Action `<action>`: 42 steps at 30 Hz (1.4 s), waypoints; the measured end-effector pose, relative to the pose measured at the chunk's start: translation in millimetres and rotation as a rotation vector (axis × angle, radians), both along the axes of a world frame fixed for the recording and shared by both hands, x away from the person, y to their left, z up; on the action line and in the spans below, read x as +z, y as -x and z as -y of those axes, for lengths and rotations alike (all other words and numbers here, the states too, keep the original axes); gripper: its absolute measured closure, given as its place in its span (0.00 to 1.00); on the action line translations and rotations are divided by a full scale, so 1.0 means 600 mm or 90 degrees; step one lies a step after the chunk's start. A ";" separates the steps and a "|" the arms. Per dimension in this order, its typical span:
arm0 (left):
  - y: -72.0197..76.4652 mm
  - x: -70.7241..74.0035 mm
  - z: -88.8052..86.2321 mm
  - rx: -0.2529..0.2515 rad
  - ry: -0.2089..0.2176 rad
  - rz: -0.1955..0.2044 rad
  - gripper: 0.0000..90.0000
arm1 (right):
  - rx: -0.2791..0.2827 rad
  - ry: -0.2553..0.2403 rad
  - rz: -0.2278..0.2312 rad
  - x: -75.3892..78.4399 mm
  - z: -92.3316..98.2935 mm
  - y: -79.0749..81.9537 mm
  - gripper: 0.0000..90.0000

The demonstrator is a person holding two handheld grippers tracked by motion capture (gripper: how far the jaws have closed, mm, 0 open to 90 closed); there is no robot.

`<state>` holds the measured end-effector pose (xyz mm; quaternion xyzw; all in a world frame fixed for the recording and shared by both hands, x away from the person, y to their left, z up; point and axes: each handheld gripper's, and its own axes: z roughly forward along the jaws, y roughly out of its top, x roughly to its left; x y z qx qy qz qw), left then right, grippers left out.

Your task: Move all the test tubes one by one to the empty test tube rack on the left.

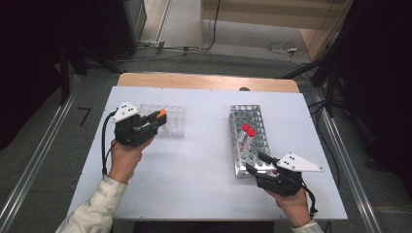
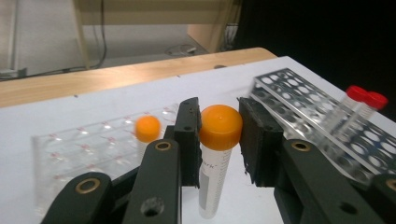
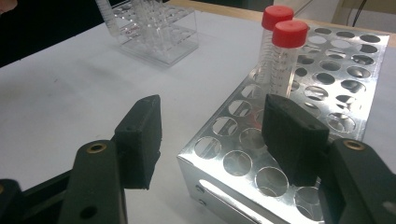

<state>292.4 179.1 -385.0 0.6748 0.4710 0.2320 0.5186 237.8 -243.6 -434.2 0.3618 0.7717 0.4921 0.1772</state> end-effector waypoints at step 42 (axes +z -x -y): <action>-0.081 -0.055 -0.017 0.112 -0.070 -0.009 0.77 | -0.009 -0.003 0.005 0.000 0.002 0.000 0.41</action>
